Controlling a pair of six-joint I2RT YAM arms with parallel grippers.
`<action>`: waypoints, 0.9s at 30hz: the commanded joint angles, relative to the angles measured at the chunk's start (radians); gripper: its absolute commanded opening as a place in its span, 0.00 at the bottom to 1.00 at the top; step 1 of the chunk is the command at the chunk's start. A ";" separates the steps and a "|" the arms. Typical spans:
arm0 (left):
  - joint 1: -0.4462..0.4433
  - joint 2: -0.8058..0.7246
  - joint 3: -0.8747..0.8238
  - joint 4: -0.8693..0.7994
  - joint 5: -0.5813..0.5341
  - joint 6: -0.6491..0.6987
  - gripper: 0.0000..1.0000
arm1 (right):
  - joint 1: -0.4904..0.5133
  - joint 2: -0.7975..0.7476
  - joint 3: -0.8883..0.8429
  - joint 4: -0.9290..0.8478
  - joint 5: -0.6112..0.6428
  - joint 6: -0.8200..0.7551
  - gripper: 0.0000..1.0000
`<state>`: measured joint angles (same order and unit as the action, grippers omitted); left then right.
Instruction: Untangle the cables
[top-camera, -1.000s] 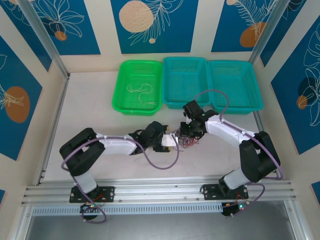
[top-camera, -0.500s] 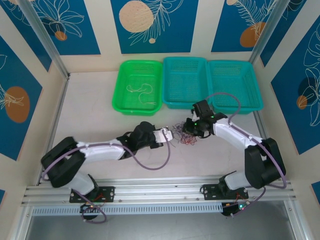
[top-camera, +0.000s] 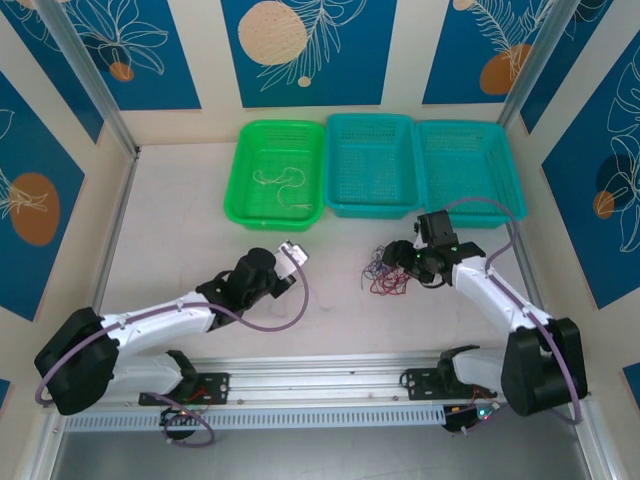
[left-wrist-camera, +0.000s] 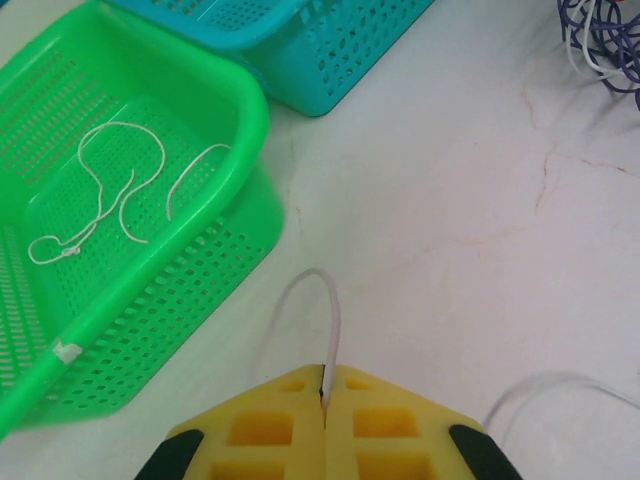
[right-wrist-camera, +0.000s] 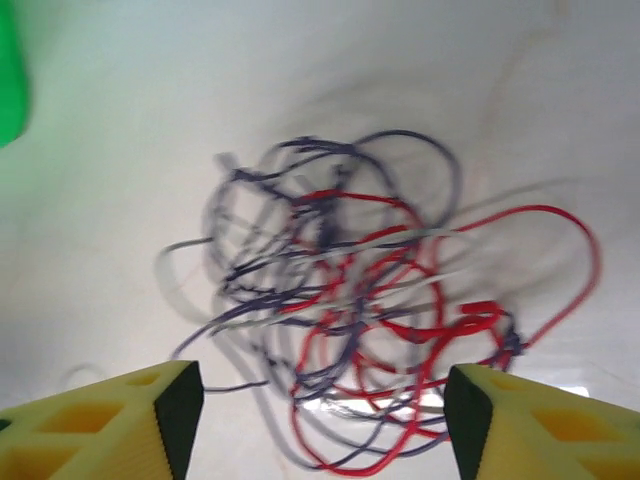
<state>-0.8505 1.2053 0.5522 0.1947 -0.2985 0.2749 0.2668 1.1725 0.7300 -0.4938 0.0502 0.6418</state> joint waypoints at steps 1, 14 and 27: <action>0.005 -0.039 -0.001 -0.004 0.027 -0.061 0.00 | 0.111 -0.045 0.055 -0.014 0.082 -0.028 0.70; 0.051 -0.185 0.429 -0.278 0.119 -0.076 0.00 | 0.233 0.207 0.104 0.009 0.165 -0.017 0.67; 0.384 0.270 1.135 -0.376 0.287 -0.104 0.00 | 0.235 0.140 0.110 -0.009 0.144 -0.007 0.67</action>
<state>-0.5323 1.3693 1.5940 -0.1074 -0.0864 0.2012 0.5018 1.3499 0.8356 -0.4866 0.2066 0.6281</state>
